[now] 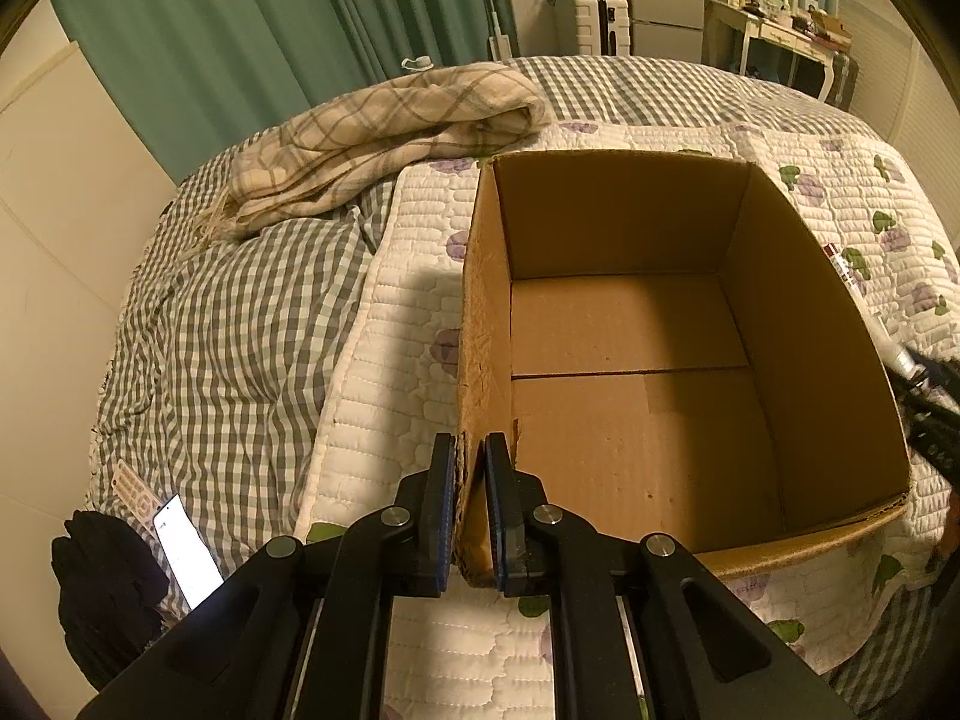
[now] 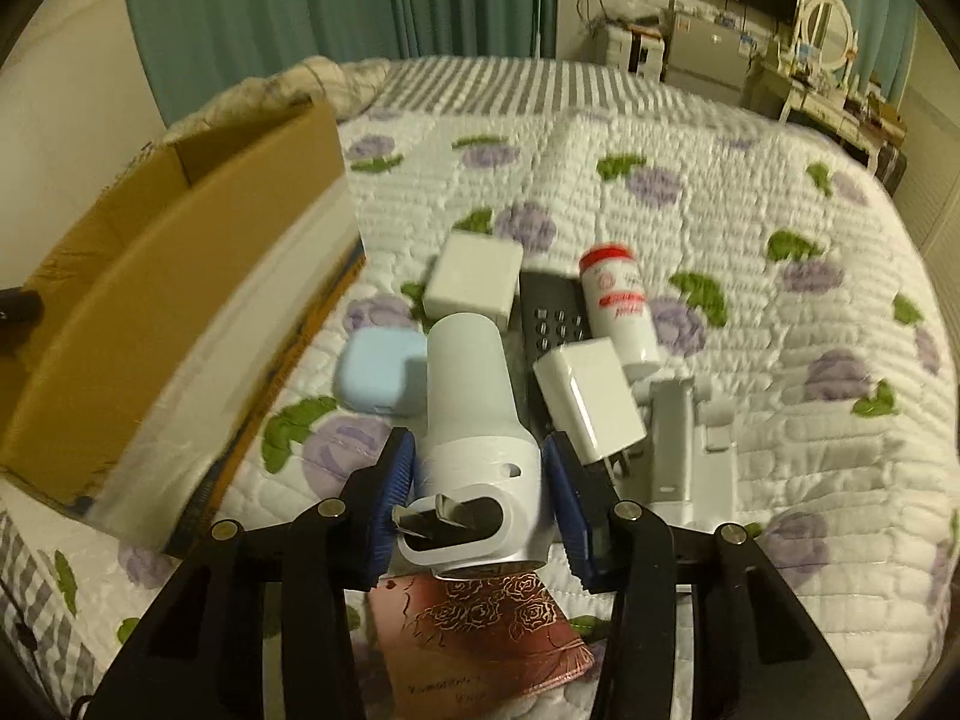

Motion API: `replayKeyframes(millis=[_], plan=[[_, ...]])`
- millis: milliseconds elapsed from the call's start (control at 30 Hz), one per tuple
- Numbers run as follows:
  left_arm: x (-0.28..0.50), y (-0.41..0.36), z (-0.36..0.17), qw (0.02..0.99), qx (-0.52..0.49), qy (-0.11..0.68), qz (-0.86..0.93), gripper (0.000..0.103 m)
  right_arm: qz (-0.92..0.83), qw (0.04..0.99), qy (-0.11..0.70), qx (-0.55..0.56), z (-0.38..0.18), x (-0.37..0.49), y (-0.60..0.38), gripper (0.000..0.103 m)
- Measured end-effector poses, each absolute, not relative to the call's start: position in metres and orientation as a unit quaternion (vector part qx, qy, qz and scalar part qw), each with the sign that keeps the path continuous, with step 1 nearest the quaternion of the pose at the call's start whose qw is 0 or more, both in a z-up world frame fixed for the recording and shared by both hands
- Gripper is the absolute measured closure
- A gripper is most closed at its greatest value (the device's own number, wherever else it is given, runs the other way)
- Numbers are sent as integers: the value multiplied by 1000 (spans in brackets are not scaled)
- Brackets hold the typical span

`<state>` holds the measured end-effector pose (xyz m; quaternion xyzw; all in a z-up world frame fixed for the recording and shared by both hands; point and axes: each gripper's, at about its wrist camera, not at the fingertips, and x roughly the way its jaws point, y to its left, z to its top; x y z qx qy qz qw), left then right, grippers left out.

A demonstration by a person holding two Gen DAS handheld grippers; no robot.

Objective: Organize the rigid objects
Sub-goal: 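Grasp the white handheld device with the right tool and drop it into the box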

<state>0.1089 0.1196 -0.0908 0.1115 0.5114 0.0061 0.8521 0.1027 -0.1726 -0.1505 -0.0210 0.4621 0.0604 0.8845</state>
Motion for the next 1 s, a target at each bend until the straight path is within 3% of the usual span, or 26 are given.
replayKeyframes(millis=[367, 500, 1000], plan=[[108, 120, -90, 853, 113, 510, 5, 93, 122, 928, 350, -48, -35, 106, -119, 59], [109, 120, -88, 853, 111, 510, 3, 93, 158, 928, 331, -57, -16, 117, -84, 59], [107, 122, -86, 855, 103, 509, -4, 93, 168, 890, 416, -78, -88, 169, -27, 59]])
